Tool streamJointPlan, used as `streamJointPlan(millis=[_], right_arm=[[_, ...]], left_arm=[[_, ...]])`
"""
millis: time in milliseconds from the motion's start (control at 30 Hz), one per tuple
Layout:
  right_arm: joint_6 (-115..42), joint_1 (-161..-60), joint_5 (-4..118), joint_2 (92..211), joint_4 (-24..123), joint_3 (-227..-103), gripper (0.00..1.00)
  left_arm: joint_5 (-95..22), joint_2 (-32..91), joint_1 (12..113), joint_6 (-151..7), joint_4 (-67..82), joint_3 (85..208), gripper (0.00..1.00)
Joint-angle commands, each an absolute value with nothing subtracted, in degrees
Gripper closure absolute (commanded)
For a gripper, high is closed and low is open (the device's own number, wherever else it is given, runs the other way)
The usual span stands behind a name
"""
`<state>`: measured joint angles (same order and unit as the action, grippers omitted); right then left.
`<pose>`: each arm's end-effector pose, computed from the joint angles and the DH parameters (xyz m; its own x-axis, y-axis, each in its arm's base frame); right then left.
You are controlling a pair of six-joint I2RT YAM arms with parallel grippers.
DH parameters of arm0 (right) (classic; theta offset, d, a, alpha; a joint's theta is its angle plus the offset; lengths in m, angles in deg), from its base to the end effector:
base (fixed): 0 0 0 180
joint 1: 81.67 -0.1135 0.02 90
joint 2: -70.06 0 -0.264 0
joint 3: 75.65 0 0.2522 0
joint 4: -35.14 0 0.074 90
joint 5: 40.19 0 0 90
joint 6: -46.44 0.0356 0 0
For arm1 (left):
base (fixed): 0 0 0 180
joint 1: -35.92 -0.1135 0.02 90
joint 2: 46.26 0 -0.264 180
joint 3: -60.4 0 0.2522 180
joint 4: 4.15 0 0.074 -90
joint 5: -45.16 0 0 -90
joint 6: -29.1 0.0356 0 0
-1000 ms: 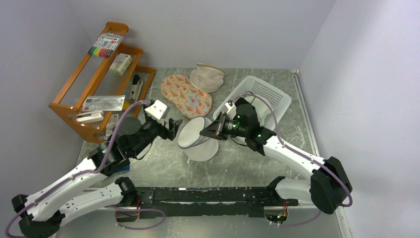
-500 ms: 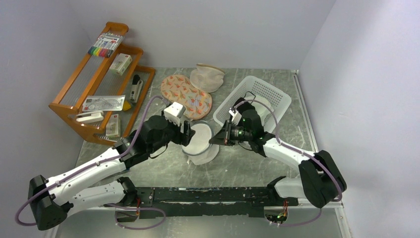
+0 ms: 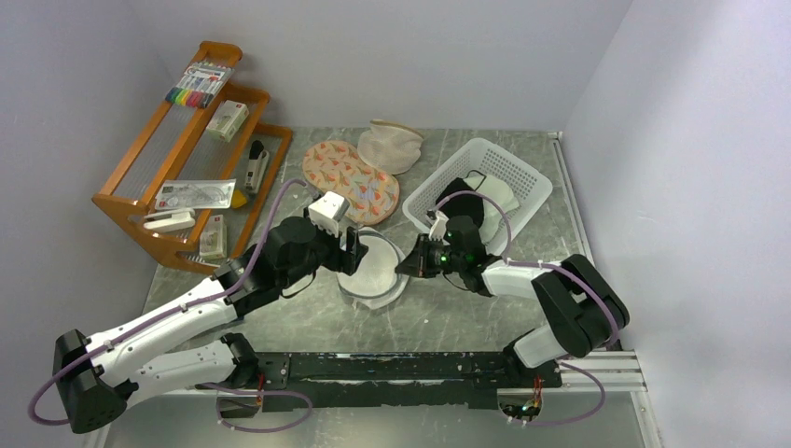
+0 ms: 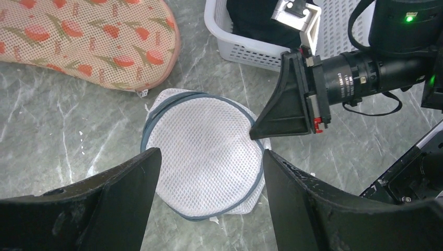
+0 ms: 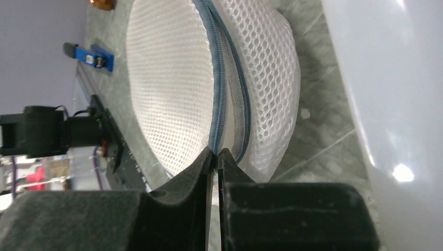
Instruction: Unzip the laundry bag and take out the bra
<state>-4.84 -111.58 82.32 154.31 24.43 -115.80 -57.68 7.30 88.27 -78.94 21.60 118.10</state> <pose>0.2171 0.1470 0.1434 -0.8785 0.1032 -0.4664 -0.3332 0.5674 0.7530 0.1381 -0.1660 0.3041 -0.4139 0.0422 -0.9094 0.5443 0.8121 -0.2101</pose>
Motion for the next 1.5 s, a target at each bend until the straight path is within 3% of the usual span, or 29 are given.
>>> streamJointPlan(millis=[0, 233, 367, 433, 633, 900, 1100, 1300, 1467], right_arm=[[-7.3, -115.3, 72.2, 156.9, 30.8, -116.5, 0.89], [-10.1, -117.6, 62.0, 149.9, 42.4, -119.3, 0.76], [-12.0, -117.6, 61.2, 145.4, 48.1, -122.7, 0.6], [-12.9, -117.5, 61.2, 143.6, 50.3, -124.7, 0.52], [-15.5, -117.6, 61.2, 140.2, 54.3, -128.5, 0.38], [-21.5, -116.8, 56.6, 139.7, 59.2, -134.8, 0.27], [-24.8, -105.8, 57.1, 138.9, 63.2, -143.1, 0.19], [-24.3, -90.0, 57.0, 137.7, 69.6, -157.3, 0.08], [-24.6, -88.7, 51.2, 134.6, 72.2, -163.3, 0.06]], left_arm=[[-58.6, 6.7, 88.6, -79.2, 22.0, 120.6, 0.18], [-61.1, 5.4, 88.6, -79.5, 22.4, 119.9, 0.15], [-66.8, 3.3, 87.7, -85.0, 22.4, 120.6, 0.0], [-65.8, 1.7, 86.5, -84.8, 19.3, 120.0, 0.01], [-58.3, 5.1, 79.2, -84.8, 19.8, 123.0, 0.01], [-37.3, 11.6, 61.3, -85.7, 17.5, 123.6, 0.01], [-36.4, 15.2, 57.4, -80.5, 18.9, 133.0, 0.01], [-46.7, 17.2, 56.8, -71.0, 18.9, 148.6, 0.01], [-48.0, 18.9, 56.6, -65.2, 20.7, 160.8, 0.01]])
